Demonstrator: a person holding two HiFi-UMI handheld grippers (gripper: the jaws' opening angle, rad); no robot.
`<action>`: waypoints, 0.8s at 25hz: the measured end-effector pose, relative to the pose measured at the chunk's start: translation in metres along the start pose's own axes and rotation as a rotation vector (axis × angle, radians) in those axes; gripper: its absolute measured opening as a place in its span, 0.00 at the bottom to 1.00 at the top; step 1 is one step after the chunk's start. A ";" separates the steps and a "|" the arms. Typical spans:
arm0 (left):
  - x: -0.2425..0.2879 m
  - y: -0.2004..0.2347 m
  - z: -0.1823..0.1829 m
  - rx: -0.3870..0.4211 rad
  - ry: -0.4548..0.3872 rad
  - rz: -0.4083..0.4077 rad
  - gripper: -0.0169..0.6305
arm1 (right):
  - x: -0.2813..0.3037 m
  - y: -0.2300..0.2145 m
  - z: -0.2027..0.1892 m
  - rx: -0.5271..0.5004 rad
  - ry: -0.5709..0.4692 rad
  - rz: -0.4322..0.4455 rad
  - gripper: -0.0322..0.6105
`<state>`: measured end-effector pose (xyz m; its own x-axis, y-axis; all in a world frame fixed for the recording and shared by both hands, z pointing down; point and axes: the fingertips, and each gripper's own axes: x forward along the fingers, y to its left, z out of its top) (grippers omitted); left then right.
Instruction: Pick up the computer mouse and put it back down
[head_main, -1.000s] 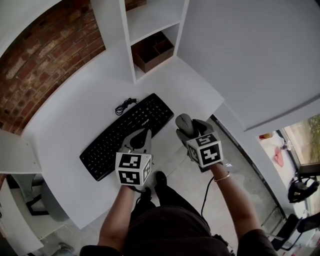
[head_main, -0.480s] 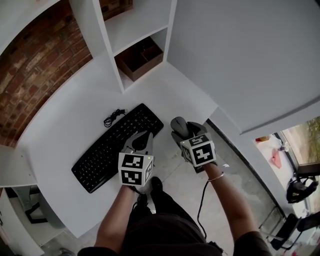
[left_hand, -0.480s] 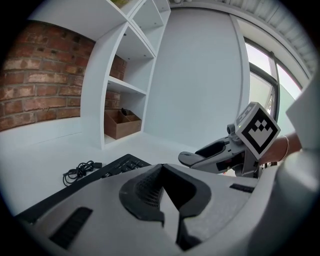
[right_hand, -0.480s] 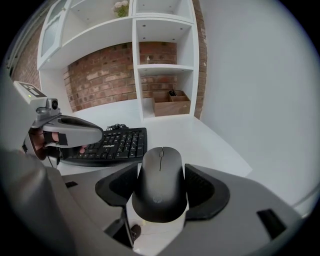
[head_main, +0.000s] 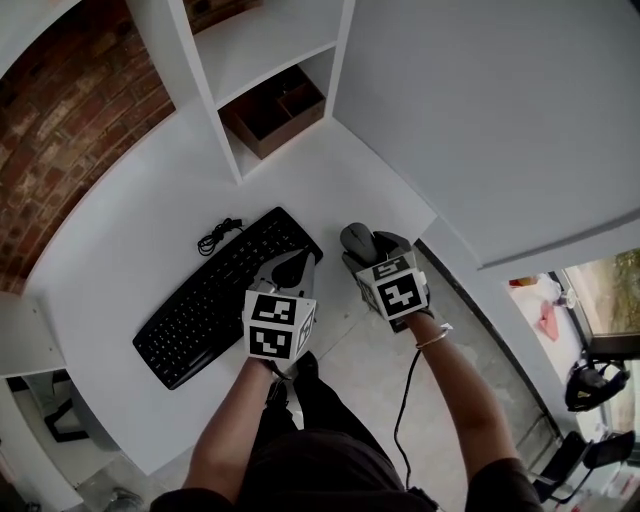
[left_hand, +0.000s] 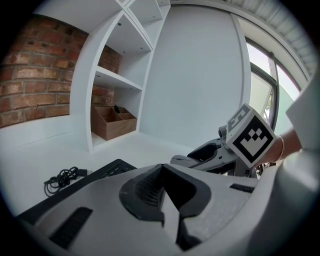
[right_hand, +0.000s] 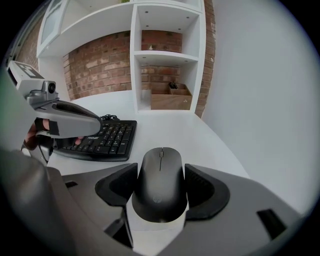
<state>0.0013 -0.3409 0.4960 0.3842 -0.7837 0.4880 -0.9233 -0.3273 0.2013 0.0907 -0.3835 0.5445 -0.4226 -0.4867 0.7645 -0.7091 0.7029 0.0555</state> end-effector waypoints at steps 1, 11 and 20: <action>0.002 0.000 -0.001 -0.004 0.001 0.001 0.04 | 0.002 -0.001 0.000 -0.005 0.001 0.002 0.51; 0.012 0.005 -0.011 -0.024 0.025 0.013 0.04 | 0.026 -0.009 0.006 -0.032 0.010 0.020 0.52; 0.016 0.014 -0.012 -0.035 0.029 0.031 0.04 | 0.038 -0.011 0.005 -0.041 0.026 0.029 0.52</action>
<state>-0.0058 -0.3516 0.5166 0.3559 -0.7773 0.5188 -0.9343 -0.2845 0.2148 0.0796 -0.4120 0.5696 -0.4278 -0.4523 0.7826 -0.6727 0.7376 0.0586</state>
